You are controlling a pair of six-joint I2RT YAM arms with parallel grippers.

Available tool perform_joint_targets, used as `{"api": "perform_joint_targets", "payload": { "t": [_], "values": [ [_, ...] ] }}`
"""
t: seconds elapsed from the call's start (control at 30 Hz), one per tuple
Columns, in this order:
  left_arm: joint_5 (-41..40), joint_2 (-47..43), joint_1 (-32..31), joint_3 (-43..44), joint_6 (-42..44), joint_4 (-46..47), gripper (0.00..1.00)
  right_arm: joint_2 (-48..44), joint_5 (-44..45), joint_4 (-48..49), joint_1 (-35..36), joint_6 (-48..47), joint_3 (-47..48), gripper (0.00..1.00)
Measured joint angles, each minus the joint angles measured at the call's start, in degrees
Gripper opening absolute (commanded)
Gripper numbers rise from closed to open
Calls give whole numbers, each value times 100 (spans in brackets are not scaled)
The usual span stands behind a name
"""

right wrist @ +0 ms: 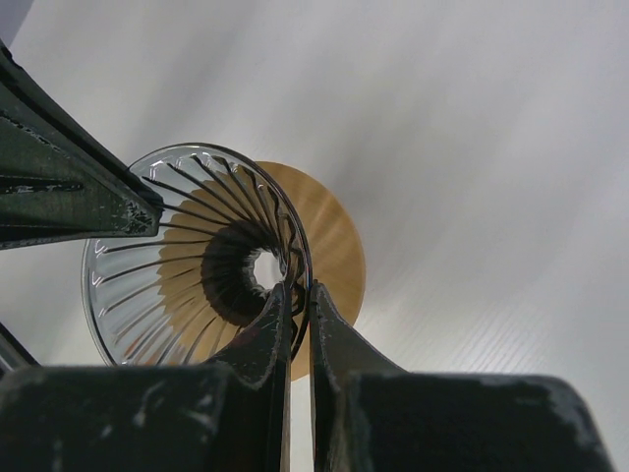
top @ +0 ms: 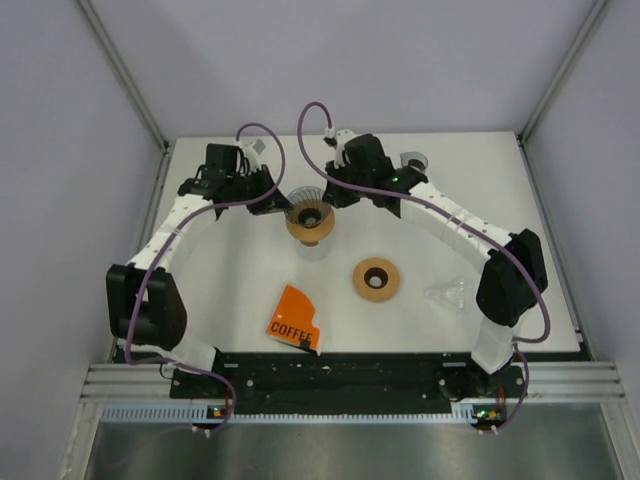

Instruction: Place the coffee filter in the dripper

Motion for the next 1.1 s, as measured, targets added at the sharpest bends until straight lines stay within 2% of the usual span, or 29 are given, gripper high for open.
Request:
{"api": "perform_joint_targets", "payload": {
  "t": [0.63, 0.7, 0.77, 0.9, 1.1],
  "values": [
    [-35, 201, 57, 236, 271, -87, 0, 63, -94, 490, -37, 59, -199, 0],
    [-59, 214, 55, 284, 286, -146, 1, 79, -125, 389, -44, 72, -81, 5],
    [-72, 240, 55, 350, 308, -214, 9, 118, -160, 267, -52, 85, 28, 10],
    [-103, 315, 39, 514, 494, -380, 15, 210, -221, 26, -52, 52, 245, 19],
    [-59, 411, -48, 719, 717, -509, 23, 444, -293, -293, -50, 20, 439, 27]
  ]
}}
